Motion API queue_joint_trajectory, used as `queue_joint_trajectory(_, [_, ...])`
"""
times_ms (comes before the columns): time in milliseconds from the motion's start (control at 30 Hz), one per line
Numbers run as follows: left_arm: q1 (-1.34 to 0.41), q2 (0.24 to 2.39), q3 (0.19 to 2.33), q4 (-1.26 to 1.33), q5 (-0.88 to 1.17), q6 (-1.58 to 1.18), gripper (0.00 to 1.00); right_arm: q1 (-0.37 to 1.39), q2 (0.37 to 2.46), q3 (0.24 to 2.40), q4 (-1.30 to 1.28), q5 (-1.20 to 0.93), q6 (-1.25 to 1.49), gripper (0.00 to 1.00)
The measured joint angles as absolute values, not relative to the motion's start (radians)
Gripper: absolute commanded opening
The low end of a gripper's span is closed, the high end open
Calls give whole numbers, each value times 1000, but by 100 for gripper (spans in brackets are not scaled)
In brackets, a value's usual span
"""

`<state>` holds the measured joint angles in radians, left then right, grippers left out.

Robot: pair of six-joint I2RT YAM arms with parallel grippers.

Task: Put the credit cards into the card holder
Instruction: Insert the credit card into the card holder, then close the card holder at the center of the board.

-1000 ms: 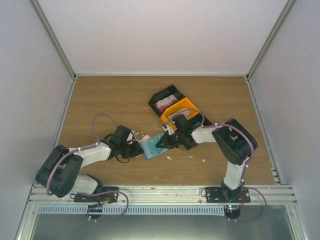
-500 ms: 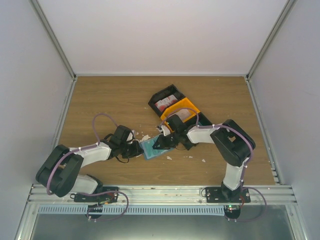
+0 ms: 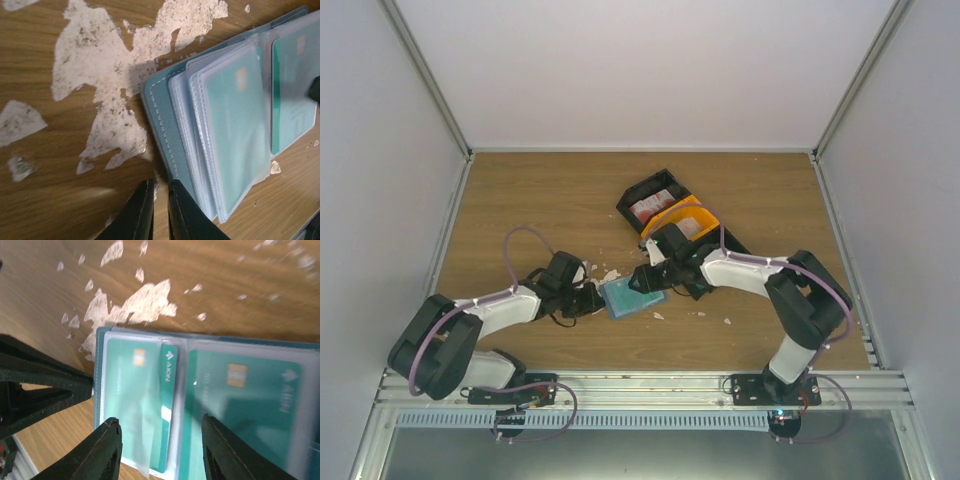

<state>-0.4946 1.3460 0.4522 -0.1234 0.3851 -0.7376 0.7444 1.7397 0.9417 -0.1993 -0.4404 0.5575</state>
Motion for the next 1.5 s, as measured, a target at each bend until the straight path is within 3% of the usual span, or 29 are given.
queue_joint_trajectory(267, [-495, 1291, 453, -186, 360, -721, 20, 744, 1677, 944, -293, -213, 571, 55])
queue_joint_trajectory(500, [-495, 1266, 463, -160, 439, -695, 23, 744, 1700, 944, -324, -154, 598, 65])
queue_joint_trajectory(1500, [-495, 1355, 490, -167, 389, -698, 32, 740, 1607, 862, -292, -50, 653, 66])
